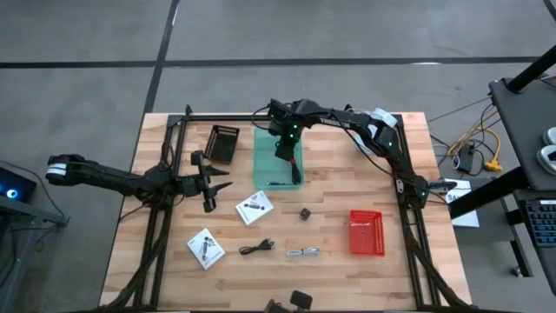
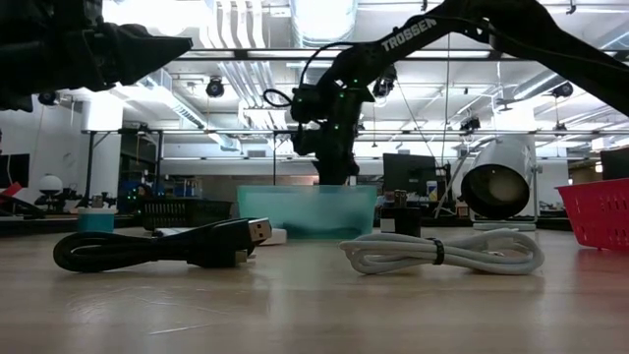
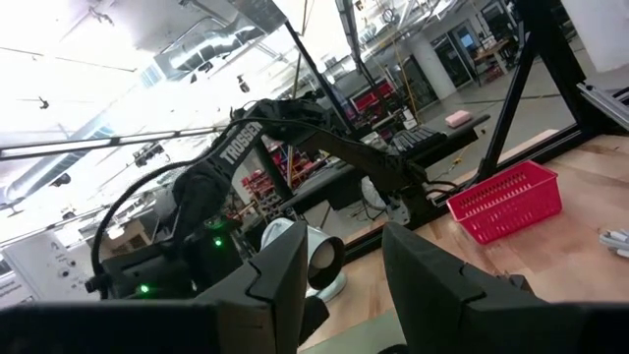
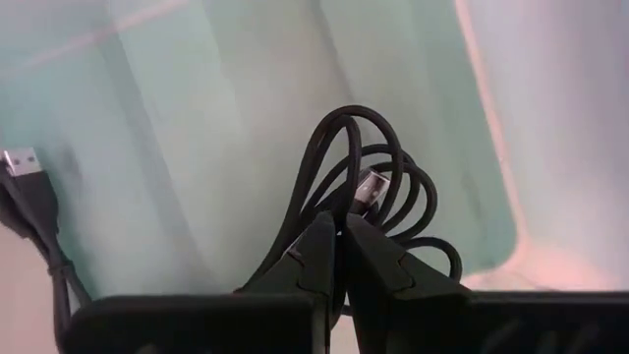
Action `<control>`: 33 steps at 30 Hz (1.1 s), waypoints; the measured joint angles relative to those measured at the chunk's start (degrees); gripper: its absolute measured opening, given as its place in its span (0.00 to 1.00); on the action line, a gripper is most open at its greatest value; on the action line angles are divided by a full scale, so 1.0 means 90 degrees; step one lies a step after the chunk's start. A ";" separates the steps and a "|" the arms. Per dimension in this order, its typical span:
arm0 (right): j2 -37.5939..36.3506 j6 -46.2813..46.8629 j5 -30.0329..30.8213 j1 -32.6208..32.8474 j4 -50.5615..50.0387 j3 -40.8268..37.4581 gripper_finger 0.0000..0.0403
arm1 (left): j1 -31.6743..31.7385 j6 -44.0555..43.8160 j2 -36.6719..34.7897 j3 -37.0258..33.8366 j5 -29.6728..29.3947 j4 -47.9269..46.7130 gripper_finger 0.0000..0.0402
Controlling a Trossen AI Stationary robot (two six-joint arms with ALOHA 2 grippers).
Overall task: Pick and place items into bin
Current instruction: Put the top black charger cable into the green bin
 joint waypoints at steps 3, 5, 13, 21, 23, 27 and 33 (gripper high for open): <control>0.0000 0.0000 -0.0004 0.0000 -0.0058 -0.0161 0.02 | -0.0002 -0.0002 0.0000 0.0002 0.0002 0.0002 0.29; 0.0000 -0.0002 -0.0014 0.0000 -0.0061 -0.0294 0.02 | -0.0002 0.0000 0.0000 0.0000 0.0002 0.0000 0.29; 0.0000 -0.0002 -0.0036 0.0002 0.0145 -0.0625 0.02 | -0.0002 0.0000 -0.0001 0.0000 0.0002 0.0000 0.29; 0.0000 -0.0004 -0.0051 0.0002 0.0150 -0.0610 0.02 | 0.0000 0.0000 -0.0001 0.0000 0.0001 0.0000 0.29; 0.0000 -0.0025 -0.0052 0.0002 0.0036 -0.0560 0.02 | -0.0001 0.0000 0.0000 0.0000 0.0002 0.0001 0.29; 0.0000 -0.0027 -0.0051 0.0002 -0.0077 -0.0505 0.02 | 0.0000 -0.0002 0.0000 0.0000 0.0002 0.0002 0.29; 0.0000 -0.0113 -0.0051 0.0002 0.0006 -0.0543 0.02 | -0.0001 0.0000 0.0000 0.0000 0.0001 0.0000 0.29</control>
